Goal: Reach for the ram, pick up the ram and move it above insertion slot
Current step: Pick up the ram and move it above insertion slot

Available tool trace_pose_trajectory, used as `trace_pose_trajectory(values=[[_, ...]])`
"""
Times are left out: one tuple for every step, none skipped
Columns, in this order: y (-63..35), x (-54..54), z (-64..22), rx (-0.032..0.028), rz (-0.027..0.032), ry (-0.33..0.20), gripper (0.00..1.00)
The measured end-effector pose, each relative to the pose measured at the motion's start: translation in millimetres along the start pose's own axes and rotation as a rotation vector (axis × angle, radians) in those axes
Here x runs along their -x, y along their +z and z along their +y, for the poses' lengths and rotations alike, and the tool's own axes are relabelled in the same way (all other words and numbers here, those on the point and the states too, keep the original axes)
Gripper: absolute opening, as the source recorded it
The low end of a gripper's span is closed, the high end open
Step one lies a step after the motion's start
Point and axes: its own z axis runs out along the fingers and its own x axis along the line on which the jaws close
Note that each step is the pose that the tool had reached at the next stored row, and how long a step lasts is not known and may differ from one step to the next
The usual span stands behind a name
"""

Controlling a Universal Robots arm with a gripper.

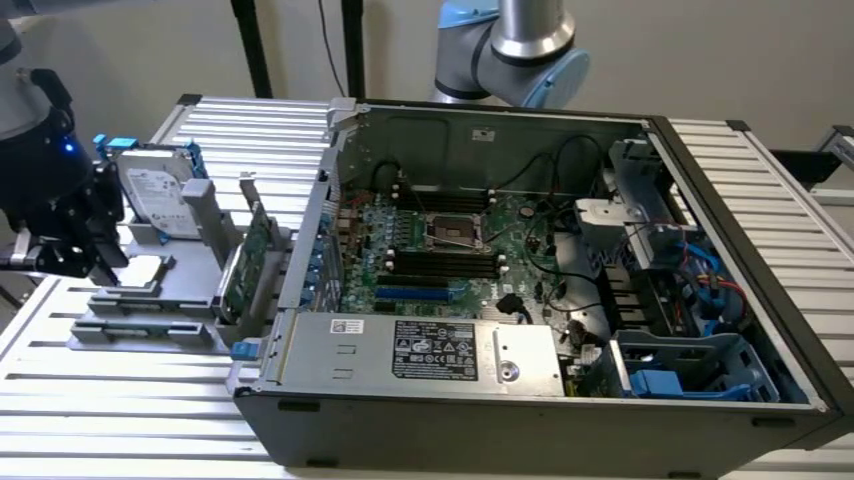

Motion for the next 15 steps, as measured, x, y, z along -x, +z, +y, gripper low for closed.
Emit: trace_pose_trajectory(values=[[2.0, -0.1, -0.1, 0.0, 0.0, 0.0, 0.31], [3.8, -0.2, -0.1, -0.0001, 0.0, 0.0, 0.31], [5.6, -0.2, -0.1, 0.0, 0.0, 0.0, 0.31], [7.4, -0.2, -0.2, 0.0, 0.0, 0.0, 0.31], [9.2, -0.2, -0.2, 0.0, 0.0, 0.0, 0.31], [11.0, -0.2, -0.3, 0.0, 0.0, 0.0, 0.31], [12.8, -0.2, -0.3, 0.0, 0.0, 0.0, 0.31], [14.7, -0.2, -0.3, 0.0, -0.0001, 0.0, 0.31], [16.5, -0.3, -0.4, 0.0, 0.0, 0.0, 0.31], [18.3, -0.3, -0.5, 0.0, 0.0, 0.0, 0.31], [20.1, -0.3, -0.5, 0.0, 0.0, 0.0, 0.31], [21.9, -0.3, -0.6, 0.0, 0.0, 0.0, 0.31], [23.7, -0.3, -0.6, 0.0, 0.0, 0.0, 0.31], [25.5, -0.3, -0.7, 0.0, 0.0, 0.0, 0.31], [27.3, -0.3, -0.7, 0.0, 0.0, 0.0, 0.31]])
